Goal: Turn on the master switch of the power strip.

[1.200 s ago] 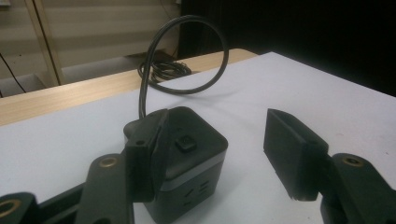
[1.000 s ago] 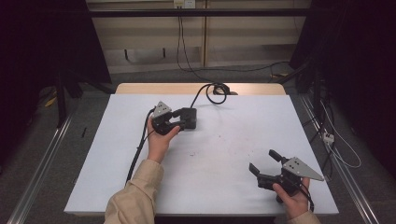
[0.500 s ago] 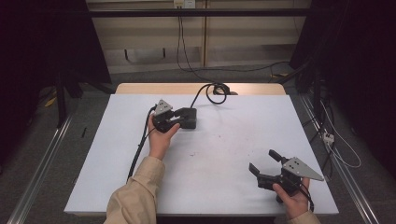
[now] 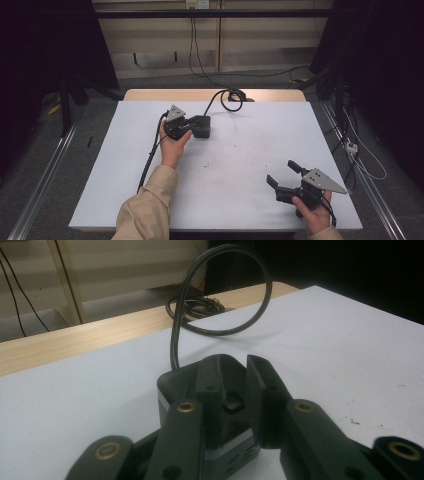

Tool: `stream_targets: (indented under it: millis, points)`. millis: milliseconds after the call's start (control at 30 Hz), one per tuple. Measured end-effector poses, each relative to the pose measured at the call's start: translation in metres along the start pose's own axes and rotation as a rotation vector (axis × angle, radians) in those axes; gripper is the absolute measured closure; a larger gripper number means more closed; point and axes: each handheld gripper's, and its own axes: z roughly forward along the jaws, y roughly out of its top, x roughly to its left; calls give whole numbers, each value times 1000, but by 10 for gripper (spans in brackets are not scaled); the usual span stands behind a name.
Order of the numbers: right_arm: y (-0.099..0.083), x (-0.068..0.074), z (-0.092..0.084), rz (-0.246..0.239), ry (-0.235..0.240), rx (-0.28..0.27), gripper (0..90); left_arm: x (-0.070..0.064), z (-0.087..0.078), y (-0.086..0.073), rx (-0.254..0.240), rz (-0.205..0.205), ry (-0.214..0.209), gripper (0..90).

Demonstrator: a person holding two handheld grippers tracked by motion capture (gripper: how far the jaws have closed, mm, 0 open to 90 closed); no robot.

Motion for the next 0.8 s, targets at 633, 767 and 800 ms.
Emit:
stream_targets:
  millis: [633,767,800]
  points:
    - [0,0,0,-9,0,-3,68,1,7,-2,36,-25,4,900]
    - [1,0,0,-9,0,-3,68,1,8,-1,33,-9,-1,900]
    - [1,0,0,-9,0,-3,68,1,8,-1,33,-9,-1,900]
